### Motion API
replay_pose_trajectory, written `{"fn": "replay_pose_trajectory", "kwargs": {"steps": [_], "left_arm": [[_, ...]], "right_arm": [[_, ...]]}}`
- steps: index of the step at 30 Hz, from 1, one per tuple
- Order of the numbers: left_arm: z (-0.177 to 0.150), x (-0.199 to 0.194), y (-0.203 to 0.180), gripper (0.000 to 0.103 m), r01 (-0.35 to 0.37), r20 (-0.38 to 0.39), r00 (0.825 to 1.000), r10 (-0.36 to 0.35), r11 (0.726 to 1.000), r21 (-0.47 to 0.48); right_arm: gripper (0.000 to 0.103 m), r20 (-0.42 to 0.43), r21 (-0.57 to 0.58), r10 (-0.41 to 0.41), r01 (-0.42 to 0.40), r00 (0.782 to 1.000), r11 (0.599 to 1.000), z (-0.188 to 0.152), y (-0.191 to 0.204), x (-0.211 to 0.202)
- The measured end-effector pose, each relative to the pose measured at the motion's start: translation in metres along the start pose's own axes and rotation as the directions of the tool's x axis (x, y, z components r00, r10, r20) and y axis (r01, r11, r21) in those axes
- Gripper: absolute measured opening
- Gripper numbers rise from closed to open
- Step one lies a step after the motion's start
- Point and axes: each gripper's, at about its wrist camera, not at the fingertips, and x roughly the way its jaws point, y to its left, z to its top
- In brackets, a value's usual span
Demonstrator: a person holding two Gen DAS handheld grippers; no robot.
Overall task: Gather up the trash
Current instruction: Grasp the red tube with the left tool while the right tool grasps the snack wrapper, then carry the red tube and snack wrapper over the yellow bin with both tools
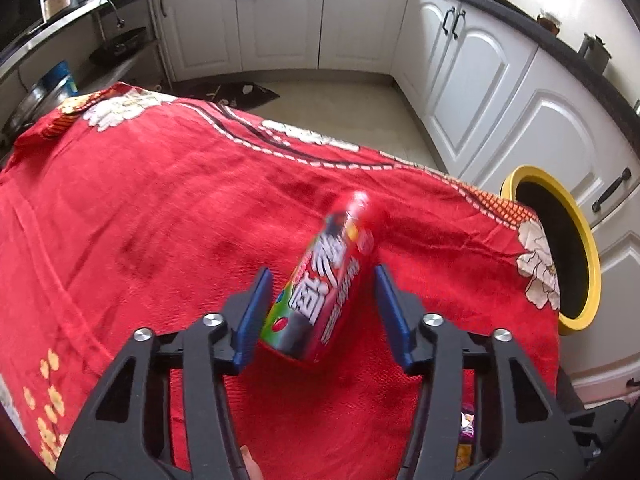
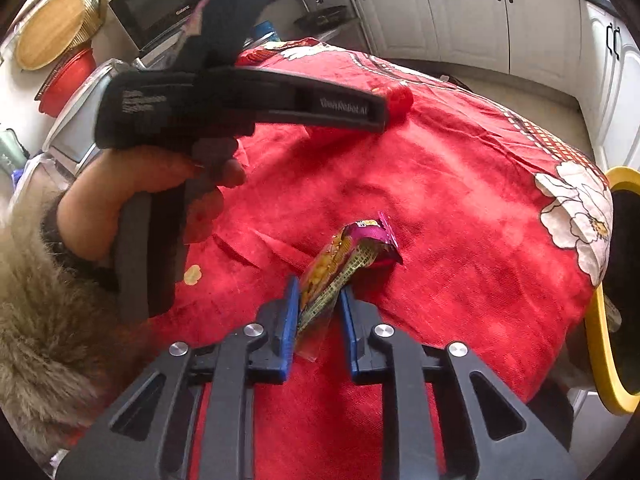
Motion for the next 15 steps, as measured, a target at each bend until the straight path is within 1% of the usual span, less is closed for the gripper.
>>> {"fn": "replay_pose_trajectory", "kwargs": {"steps": [1, 3, 6, 10, 15], "left_arm": [[-0.001, 0.002, -0.001, 0.033, 0.0, -0.004, 1.0, 0.0, 1.0, 0.001], [-0.002, 0.003, -0.002, 0.028, -0.005, -0.01, 1.0, 0.005, 1.0, 0.001], [-0.002, 0.003, -0.002, 0.027, -0.002, -0.014, 1.0, 0.002, 1.0, -0.01], [-0.003, 0.001, -0.002, 0.025, -0.008, -0.012, 1.0, 0.008, 1.0, -0.023], [-0.008, -0.005, -0.007, 0.024, 0.012, 0.002, 1.0, -0.012, 0.999, -0.044]], "right_arm": [[0.017, 0.004, -0.001, -0.004, 0.004, 1.0, 1.0, -0.001, -0.001, -0.003], [0.015, 0.015, -0.007, -0.01, 0.01, 1.0, 1.0, -0.001, -0.003, -0.009], [0.013, 0.026, -0.006, -0.009, 0.009, 1.0, 1.0, -0.005, -0.006, -0.02], [0.012, 0.047, -0.001, -0.022, 0.022, 0.999, 1.0, -0.005, -0.014, -0.029], [0.012, 0.079, 0.01, -0.043, 0.042, 0.996, 0.999, -0.006, -0.027, -0.044]]}}
